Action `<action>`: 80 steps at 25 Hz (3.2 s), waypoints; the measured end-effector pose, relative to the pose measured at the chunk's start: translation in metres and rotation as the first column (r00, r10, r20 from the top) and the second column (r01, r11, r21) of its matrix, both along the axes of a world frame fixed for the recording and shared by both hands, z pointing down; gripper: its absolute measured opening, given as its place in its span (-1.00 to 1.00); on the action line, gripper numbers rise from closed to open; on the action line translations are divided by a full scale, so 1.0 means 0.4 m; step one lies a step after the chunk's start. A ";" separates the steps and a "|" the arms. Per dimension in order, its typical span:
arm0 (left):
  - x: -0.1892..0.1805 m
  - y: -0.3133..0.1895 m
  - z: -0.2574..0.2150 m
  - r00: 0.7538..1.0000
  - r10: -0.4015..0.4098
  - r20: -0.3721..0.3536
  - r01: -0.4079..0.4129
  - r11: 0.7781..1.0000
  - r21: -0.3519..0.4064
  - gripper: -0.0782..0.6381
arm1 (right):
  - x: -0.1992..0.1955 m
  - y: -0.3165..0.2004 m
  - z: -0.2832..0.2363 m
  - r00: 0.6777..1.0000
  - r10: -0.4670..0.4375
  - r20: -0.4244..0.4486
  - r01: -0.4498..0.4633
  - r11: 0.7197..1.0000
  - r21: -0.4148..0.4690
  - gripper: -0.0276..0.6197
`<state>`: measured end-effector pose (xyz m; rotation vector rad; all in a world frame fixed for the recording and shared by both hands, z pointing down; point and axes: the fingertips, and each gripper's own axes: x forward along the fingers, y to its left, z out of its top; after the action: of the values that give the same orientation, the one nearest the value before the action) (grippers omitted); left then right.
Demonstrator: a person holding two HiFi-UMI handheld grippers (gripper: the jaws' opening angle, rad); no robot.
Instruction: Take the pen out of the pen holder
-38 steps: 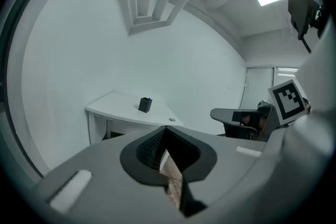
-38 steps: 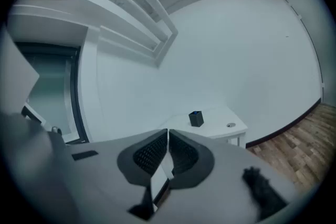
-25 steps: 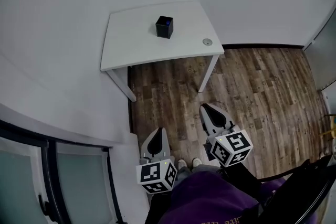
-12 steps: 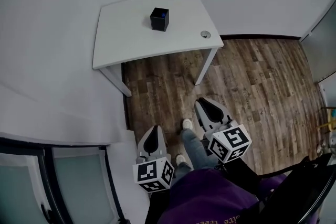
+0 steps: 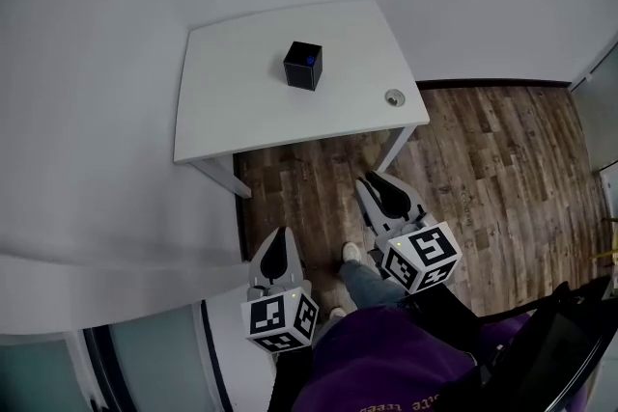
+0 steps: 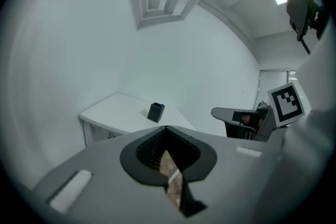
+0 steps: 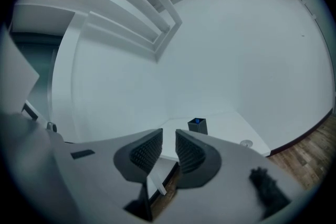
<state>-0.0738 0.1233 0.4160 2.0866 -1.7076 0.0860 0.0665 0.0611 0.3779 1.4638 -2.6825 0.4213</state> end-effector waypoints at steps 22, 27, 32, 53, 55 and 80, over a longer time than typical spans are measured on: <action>0.042 -0.379 0.032 0.999 -0.048 -0.010 0.048 0.999 -0.013 -0.76 | 0.022 -0.409 0.050 0.997 -0.067 -0.041 0.067 0.998 0.000 -0.64; 0.002 -0.505 0.016 0.999 -0.031 -0.015 0.032 0.999 0.018 -0.76 | -0.010 -0.526 0.054 0.997 -0.048 -0.055 0.048 0.999 0.007 -0.63; -0.062 -0.646 0.004 1.000 -0.019 -0.016 0.019 0.999 0.028 -0.76 | -0.059 -0.650 0.080 0.995 -0.036 -0.094 0.035 0.999 -0.019 -0.61; -0.244 -0.964 0.050 0.999 0.038 -0.027 -0.039 0.999 -0.013 -0.76 | -0.168 -0.907 0.306 0.950 -0.043 -0.310 -0.023 0.979 -0.203 -0.55; -0.236 -0.973 0.048 0.999 0.045 -0.019 -0.045 0.999 -0.013 -0.76 | -0.172 -0.919 0.314 0.944 -0.061 -0.325 -0.009 0.977 -0.211 -0.55; -0.196 -1.016 0.005 1.000 -0.005 -0.024 0.006 1.000 0.013 -0.76 | -0.122 -0.980 0.156 0.970 -0.098 -0.223 0.061 0.984 -0.169 -0.65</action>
<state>-0.1521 -0.2829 0.4179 2.0839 -1.7046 0.0487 0.0177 -0.3309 0.4402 1.2709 -2.4529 0.4223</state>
